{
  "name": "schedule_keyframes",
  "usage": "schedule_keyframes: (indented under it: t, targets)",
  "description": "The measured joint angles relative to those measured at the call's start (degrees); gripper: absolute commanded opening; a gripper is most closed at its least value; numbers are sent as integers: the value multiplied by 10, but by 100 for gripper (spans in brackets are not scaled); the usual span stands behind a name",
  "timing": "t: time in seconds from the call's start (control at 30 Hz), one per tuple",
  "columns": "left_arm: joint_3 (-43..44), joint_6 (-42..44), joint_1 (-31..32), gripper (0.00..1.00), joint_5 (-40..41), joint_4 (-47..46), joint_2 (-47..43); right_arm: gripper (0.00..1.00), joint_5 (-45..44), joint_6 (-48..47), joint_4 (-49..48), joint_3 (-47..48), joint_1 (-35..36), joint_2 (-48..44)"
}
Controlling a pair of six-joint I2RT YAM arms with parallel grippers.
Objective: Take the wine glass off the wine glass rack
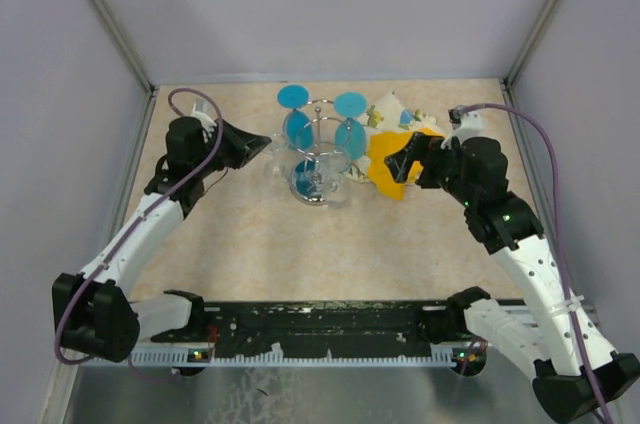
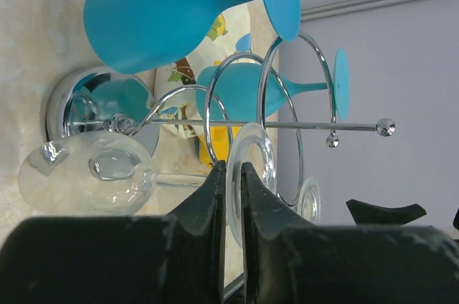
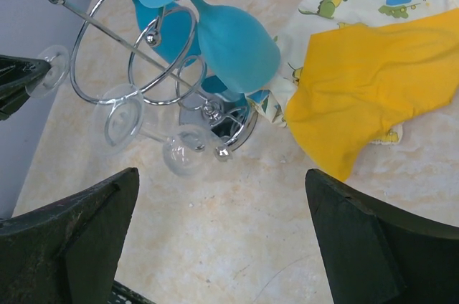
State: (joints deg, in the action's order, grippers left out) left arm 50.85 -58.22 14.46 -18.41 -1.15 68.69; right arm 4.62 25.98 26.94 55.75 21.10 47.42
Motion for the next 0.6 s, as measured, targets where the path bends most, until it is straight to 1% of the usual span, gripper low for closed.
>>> schedule_keyframes:
  t: [0.1, 0.23, 0.5, 0.6]
  targets:
    - [0, 4, 0, 9, 6, 18, -15, 99, 0, 0, -4, 0, 0, 0]
    - [-1, 9, -2, 0, 11, 39, -31, 99, 0, 0, -7, 0, 0, 0]
    - [-5, 14, -8, 0, 15, 54, -46, 99, 0, 0, -7, -7, 0, -1]
    - [-5, 15, -9, 5, 14, 55, -46, 99, 0, 0, -8, -7, 0, 0]
